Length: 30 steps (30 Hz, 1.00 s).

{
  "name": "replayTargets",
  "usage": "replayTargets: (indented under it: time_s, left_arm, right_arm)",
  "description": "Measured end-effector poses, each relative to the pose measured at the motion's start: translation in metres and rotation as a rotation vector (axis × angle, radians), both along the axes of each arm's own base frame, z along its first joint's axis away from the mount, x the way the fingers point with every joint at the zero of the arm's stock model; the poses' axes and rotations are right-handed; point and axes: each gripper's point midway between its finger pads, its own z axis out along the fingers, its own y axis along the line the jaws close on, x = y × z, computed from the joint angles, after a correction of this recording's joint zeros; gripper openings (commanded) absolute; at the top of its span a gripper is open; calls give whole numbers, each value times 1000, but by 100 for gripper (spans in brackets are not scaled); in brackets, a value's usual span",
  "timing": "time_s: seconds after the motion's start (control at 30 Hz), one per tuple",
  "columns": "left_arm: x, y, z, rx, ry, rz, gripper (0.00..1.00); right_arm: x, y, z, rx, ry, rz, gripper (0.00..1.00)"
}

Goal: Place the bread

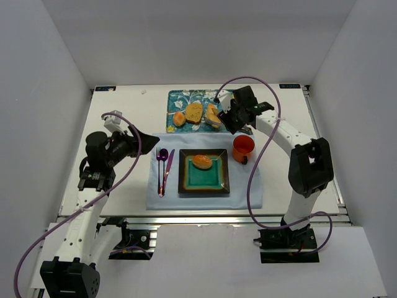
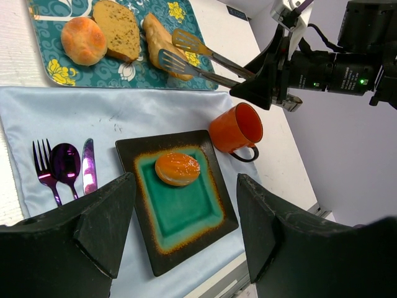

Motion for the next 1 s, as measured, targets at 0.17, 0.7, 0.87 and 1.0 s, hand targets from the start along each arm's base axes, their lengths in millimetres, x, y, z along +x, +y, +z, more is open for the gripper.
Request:
replayTargets:
  time_s: [0.17, 0.7, 0.87, 1.0]
  left_arm:
    - [1, 0, -2, 0, 6, 0, 75]
    - [0, 0, -1, 2, 4, 3, 75]
    - [0, 1, 0, 1, 0, 4, 75]
    - [0, 1, 1, 0, -4, 4, 75]
  right_arm:
    - [2, 0, 0, -60, -39, 13, 32]
    - [-18, 1, 33, 3, -86, 47, 0]
    - [-73, 0, 70, 130, -124, 148, 0]
    - [-137, 4, 63, 183, -104, 291, 0]
